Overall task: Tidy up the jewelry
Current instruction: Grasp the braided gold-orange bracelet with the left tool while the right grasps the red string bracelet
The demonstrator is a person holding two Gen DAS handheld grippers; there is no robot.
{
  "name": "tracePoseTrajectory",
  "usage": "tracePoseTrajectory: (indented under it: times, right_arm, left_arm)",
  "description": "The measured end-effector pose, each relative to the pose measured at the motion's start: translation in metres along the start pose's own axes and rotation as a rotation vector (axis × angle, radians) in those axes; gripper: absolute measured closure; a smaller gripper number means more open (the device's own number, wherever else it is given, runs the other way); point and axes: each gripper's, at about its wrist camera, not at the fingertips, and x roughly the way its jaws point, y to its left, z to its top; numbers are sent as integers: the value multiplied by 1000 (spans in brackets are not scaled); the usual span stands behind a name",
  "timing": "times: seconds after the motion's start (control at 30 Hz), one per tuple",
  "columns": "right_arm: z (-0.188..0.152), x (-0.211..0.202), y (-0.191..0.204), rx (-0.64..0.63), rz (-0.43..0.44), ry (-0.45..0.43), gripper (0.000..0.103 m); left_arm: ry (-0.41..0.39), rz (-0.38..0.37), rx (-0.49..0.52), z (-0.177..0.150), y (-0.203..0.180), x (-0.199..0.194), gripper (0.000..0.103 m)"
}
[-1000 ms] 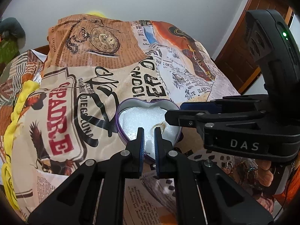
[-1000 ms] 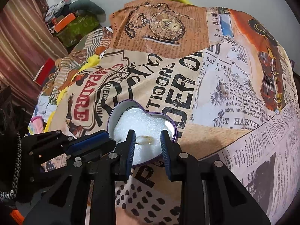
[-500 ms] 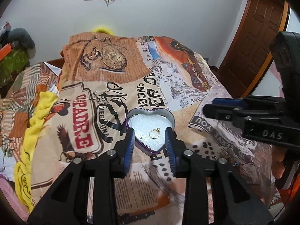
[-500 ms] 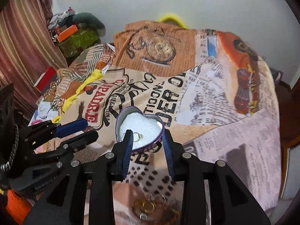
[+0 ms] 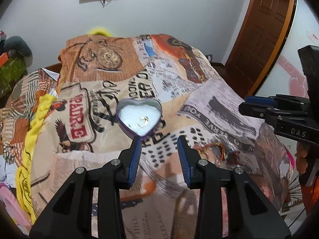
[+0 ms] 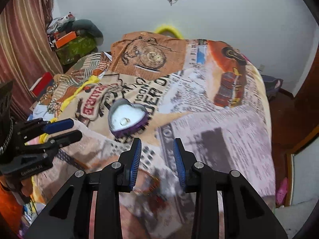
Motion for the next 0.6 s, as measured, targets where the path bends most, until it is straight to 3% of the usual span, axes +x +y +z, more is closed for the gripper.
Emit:
tracePoseTrajectory:
  times: [0.37, 0.47, 0.6]
  right_arm:
    - [-48, -6, -28, 9, -49, 33, 72]
    - [-61, 0, -33, 15, -55, 55, 65]
    - [-73, 2, -36, 26, -39, 68, 65]
  left_arm:
    - [109, -50, 30, -22, -33, 40, 67]
    - [126, -51, 30, -26, -37, 50, 67]
    - [151, -84, 4, -26, -35, 61, 67]
